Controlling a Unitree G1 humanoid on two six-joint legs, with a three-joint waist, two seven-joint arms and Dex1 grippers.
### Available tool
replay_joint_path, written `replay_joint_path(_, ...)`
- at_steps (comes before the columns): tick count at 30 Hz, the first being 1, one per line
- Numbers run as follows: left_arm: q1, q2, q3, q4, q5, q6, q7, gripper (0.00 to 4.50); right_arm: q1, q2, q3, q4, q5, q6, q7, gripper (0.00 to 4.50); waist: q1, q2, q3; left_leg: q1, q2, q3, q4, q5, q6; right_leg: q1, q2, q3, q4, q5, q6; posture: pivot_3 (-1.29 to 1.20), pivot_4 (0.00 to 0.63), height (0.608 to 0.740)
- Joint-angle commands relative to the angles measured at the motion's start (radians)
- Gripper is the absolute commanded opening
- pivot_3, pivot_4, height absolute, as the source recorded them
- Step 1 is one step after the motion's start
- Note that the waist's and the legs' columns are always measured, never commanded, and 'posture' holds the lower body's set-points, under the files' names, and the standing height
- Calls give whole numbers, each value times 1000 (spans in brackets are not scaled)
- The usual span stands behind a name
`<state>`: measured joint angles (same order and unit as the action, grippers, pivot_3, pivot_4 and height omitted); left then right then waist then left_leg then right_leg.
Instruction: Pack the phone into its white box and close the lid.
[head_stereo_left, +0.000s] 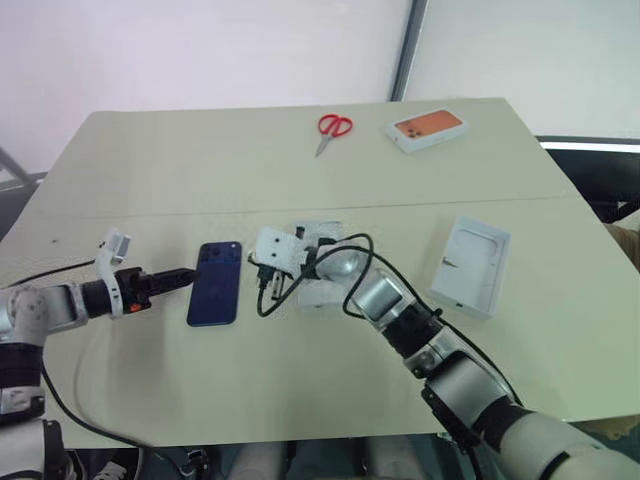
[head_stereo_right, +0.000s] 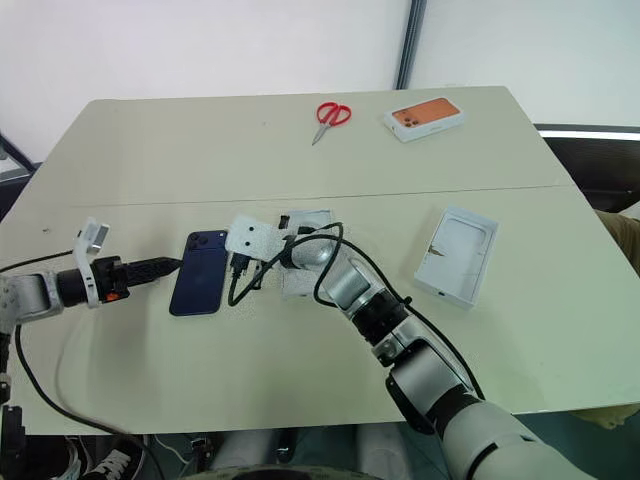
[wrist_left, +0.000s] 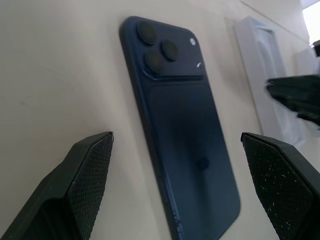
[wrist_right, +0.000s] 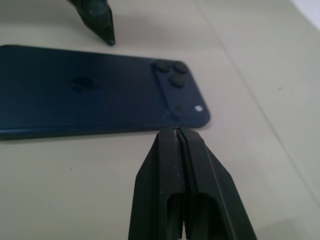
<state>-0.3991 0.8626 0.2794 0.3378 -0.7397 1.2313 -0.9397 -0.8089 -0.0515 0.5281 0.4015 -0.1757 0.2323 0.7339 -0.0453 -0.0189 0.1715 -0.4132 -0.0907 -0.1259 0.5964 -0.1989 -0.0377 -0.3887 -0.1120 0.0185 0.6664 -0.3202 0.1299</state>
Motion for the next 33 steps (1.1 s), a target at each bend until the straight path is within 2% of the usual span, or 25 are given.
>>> replay_joint_path(1, 24, -5, -62, -29, 27, 38, 18, 4339, -19, 15, 59, 25, -41, 30, 45, 76, 0, 0, -1, 0, 0, 0, 0, 0, 0, 0, 0, 0, 0, 0, 0, 0, 150, 740)
replay_joint_path(10, 12, -42, -99, 23, 65, 60, 63, 4339, -20, 55, 86, 70, -75, 79, 66, 76, 1, 5, -7, 3, 0, 1, -1, 0, 0, 2, 0, 1, 0, 0, 0, 0, 150, 740)
replay_joint_path(14, -9, -95, -98, 27, 63, 85, 84, 4339, -26, 78, 80, 94, -87, 75, 46, 76, 4, 13, -15, 5, 0, 1, -1, 0, 0, 4, 0, 1, 0, 0, 0, 0, 150, 740)
replay_joint_path(18, 8, -176, -149, -9, 86, 89, 114, 4339, -33, 84, 74, 117, -104, 69, 24, 76, 14, 21, -22, 6, -2, 1, -1, 0, 0, 7, -1, 1, 0, 0, 0, 0, 150, 740)
replay_joint_path(23, -27, -249, -93, -15, 61, 160, 152, 4339, -24, 65, 69, 113, -111, 66, 32, 76, 35, 24, -24, 20, -2, 0, -4, -1, 1, 21, -2, 0, -4, -1, 0, 0, 150, 740)
replay_joint_path(28, -50, -272, -52, -12, 29, 214, 140, 4339, -19, 63, 62, 110, -114, 71, 32, 76, 33, 24, -24, 21, -3, 0, -4, -2, 2, 23, -4, 0, -4, -2, 1, 0, 150, 740)
replay_joint_path(33, -50, -268, -33, -13, 41, 196, 152, 4339, -14, 61, 61, 105, -116, 70, 30, 76, 32, 24, -24, 21, -3, 0, -4, -2, 2, 22, -4, 0, -4, -2, 1, 0, 150, 740)
